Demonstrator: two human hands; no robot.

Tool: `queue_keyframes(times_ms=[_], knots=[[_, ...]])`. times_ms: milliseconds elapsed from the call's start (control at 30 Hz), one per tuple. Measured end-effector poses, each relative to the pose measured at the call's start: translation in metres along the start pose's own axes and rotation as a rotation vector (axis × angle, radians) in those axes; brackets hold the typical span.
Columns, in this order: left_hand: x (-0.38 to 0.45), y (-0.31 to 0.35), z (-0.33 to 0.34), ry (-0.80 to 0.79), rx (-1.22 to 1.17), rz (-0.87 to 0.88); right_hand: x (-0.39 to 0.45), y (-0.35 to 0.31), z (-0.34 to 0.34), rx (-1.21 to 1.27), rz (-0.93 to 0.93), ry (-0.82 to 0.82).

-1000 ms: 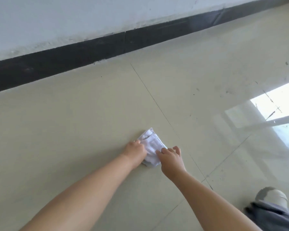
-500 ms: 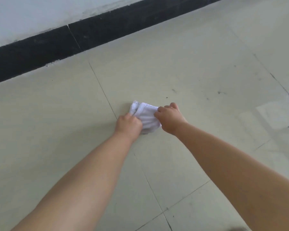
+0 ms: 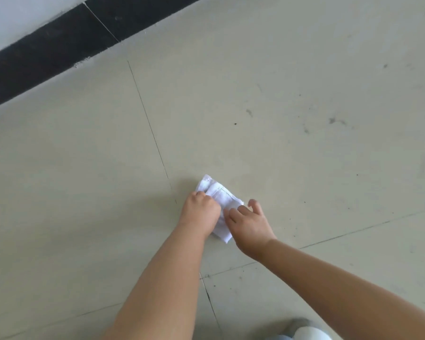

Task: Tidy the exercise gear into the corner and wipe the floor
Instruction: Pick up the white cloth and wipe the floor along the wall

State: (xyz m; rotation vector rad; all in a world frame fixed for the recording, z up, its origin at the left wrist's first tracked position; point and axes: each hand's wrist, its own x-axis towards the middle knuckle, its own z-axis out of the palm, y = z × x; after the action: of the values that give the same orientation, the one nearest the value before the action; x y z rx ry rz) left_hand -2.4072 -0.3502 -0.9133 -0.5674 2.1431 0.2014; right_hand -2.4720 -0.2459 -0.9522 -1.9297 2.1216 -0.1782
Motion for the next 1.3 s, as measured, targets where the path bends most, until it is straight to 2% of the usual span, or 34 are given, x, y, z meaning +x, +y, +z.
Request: queue_keyframes(times_ms=[100, 133, 167, 267, 300, 333, 367, 433, 500, 600, 667, 733, 800, 867, 967, 1033, 1133, 1167, 1233, 1300], knots=[[-0.008, -0.004, 0.008, -0.075, 0.007, -0.042, 0.001, 0.004, 0.004, 0.017, -0.071, 0.019], [-0.005, -0.006, 0.014, -0.013, 0.037, 0.009, 0.003, 0.009, 0.002, 0.002, -0.063, 0.0], [-0.005, -0.009, 0.016, 0.129, 0.118, 0.046, 0.007, 0.014, -0.001, -0.026, -0.057, -0.011], [0.007, -0.027, 0.024, 0.381, 0.029, 0.06, 0.038, 0.026, -0.005, -0.044, 0.018, -0.101], [0.007, -0.034, 0.018, 0.372, 0.033, 0.034, 0.053, 0.028, -0.002, -0.012, 0.059, -0.108], [0.008, -0.044, 0.005, 0.259, 0.0, -0.02, 0.07, 0.026, -0.007, -0.032, 0.117, -0.091], [0.015, -0.055, -0.006, 0.237, -0.031, -0.091, 0.091, 0.023, -0.012, -0.059, 0.154, -0.068], [0.039, -0.088, -0.009, 0.368, -0.138, -0.245, 0.132, 0.007, -0.017, -0.051, 0.209, -0.127], [0.033, -0.12, 0.002, 0.378, -0.107, -0.314, 0.162, -0.019, -0.014, 0.054, 0.221, -0.143], [0.002, -0.149, 0.031, 0.49, -0.001, -0.323, 0.177, -0.075, 0.003, 0.124, 0.149, -0.192], [-0.013, -0.155, 0.061, 0.386, -0.032, -0.323, 0.155, -0.112, 0.02, 0.044, 0.026, -0.111], [-0.037, -0.156, 0.085, 0.407, -0.045, -0.19, 0.122, -0.123, 0.024, 0.046, -0.042, -0.103], [-0.046, -0.147, 0.101, 0.565, -0.051, -0.062, 0.083, -0.109, 0.029, 0.03, -0.056, -0.202], [-0.04, -0.122, 0.108, 0.695, -0.064, 0.09, 0.049, -0.08, 0.024, 0.026, -0.003, -0.151], [-0.014, -0.07, 0.082, 0.726, -0.149, 0.222, 0.02, -0.026, 0.01, -0.049, 0.119, -0.077], [0.016, -0.046, 0.049, 0.737, -0.24, 0.232, 0.024, 0.01, -0.004, -0.054, 0.266, -0.076], [0.033, -0.031, -0.004, 0.679, -0.332, 0.177, 0.06, 0.05, -0.022, -0.089, 0.508, 0.019], [0.038, -0.032, -0.021, 0.612, -0.377, 0.142, 0.072, 0.058, -0.024, -0.059, 0.538, 0.014], [0.064, -0.035, -0.027, 0.646, -0.374, 0.051, 0.092, 0.065, -0.024, -0.046, 0.55, -0.022], [0.056, -0.051, -0.02, 0.752, -0.215, 0.09, 0.095, 0.05, -0.025, -0.071, 0.551, -0.039]])
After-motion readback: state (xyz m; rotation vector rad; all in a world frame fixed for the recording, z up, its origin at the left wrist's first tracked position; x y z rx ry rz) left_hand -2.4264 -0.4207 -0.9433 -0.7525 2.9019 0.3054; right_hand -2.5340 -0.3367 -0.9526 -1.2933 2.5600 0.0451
